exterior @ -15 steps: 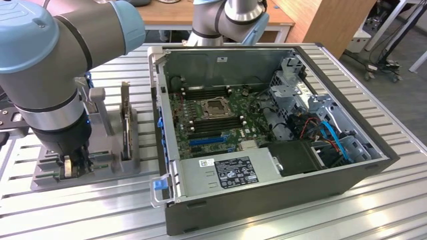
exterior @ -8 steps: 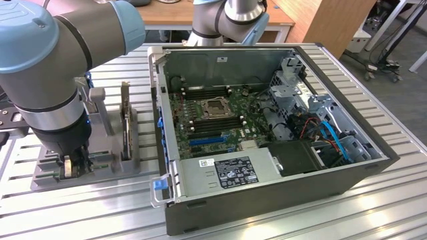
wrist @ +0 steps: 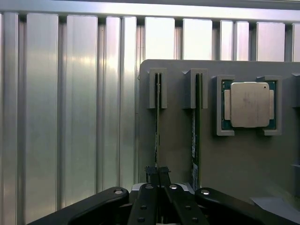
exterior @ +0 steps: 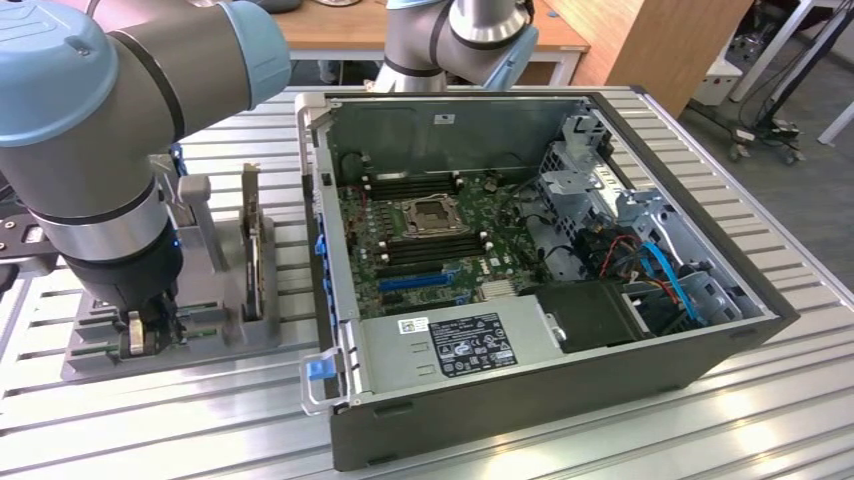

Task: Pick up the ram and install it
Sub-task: 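Pick up the ram and move it above insertion slot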

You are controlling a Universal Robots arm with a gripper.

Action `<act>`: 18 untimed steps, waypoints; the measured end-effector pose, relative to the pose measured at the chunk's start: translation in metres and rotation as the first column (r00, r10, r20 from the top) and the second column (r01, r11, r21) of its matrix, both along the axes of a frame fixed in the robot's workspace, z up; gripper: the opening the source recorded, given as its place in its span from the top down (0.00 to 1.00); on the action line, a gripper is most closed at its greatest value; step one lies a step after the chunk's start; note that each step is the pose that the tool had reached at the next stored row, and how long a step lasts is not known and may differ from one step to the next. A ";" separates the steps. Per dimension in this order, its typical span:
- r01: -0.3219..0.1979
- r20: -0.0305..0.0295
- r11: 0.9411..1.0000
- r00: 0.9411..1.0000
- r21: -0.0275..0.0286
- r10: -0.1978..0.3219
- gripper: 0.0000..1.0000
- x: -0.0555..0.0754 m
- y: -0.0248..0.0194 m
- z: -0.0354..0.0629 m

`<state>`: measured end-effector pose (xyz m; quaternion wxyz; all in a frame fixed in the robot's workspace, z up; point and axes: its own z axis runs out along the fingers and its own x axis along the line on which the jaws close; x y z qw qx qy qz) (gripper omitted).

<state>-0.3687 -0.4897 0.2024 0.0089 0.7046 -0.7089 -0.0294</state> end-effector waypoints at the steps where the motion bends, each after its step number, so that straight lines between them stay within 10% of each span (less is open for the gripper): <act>1: 0.000 0.000 1.000 1.000 0.000 0.000 0.89 0.000 0.0000 0.0000; 18: -0.007 0.000 1.000 1.000 0.000 0.007 0.89 0.000 0.0000 0.0000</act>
